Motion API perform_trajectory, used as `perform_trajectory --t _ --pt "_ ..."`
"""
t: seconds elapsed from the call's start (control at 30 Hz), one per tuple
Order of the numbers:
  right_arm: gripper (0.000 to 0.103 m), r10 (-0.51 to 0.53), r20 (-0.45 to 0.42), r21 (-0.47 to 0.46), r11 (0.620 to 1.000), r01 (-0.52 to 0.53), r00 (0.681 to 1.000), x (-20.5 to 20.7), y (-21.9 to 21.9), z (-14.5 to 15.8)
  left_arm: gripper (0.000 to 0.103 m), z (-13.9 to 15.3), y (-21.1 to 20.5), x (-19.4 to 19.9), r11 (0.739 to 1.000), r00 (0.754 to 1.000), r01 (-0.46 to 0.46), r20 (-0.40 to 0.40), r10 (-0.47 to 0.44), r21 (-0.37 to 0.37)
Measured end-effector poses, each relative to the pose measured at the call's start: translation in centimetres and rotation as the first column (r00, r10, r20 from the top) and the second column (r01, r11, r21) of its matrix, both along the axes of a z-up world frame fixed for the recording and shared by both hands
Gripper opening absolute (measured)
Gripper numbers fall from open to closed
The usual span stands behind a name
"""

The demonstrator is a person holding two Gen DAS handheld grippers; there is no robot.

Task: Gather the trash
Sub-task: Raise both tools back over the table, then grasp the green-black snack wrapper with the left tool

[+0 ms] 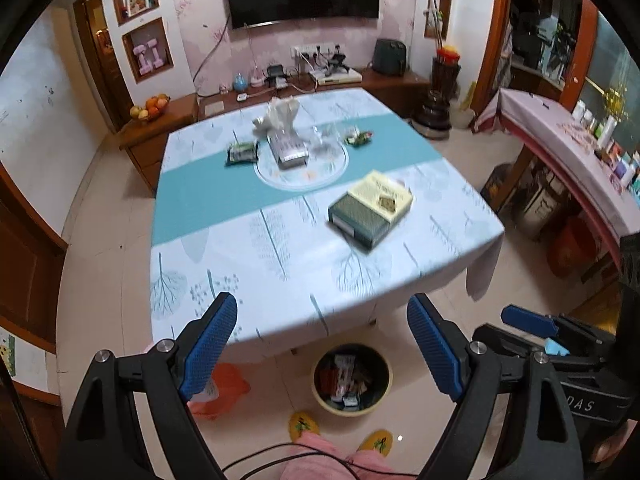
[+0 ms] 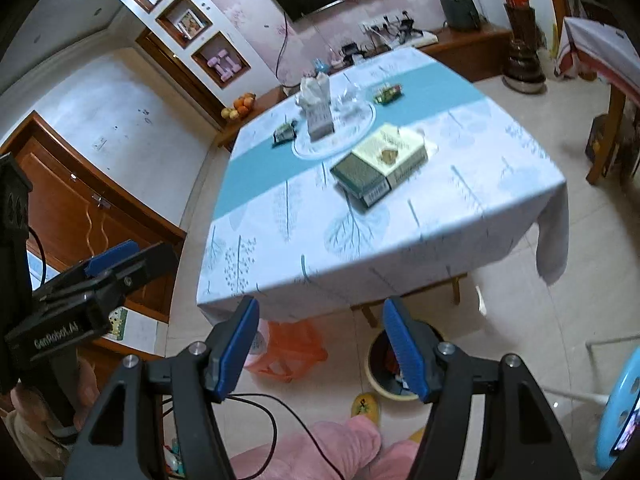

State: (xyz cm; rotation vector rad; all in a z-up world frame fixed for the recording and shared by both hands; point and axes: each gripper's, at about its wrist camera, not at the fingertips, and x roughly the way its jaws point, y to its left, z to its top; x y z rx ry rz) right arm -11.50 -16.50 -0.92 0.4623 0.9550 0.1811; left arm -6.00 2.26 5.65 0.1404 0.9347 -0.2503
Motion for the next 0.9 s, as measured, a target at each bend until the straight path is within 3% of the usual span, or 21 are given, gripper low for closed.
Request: perform_trajectory --t 0.37,0.73,0.9 --pt "0.065 0.002 0.012 -0.06 0.998 -0.002 1.0 4.9 -0.5 1.6 0.086 0.5 2.6 7.2 0.997 0.999 -0.045 -0.015 0.044 -0.061" --pt "0.065 -0.083 -0.03 -0.084 0.993 0.081 0.996 18.2 0.3 1.8 0.086 -2.9 6.6 25.3 0.991 0.988 -0.06 -0.15 0.042 -0.117" --pt "0.065 -0.12 -0.067 -0.085 0.99 0.114 0.991 25.9 1.4 1.0 0.086 -6.5 9.2 35.1 0.986 0.967 -0.076 -0.251 0.038 -0.146"
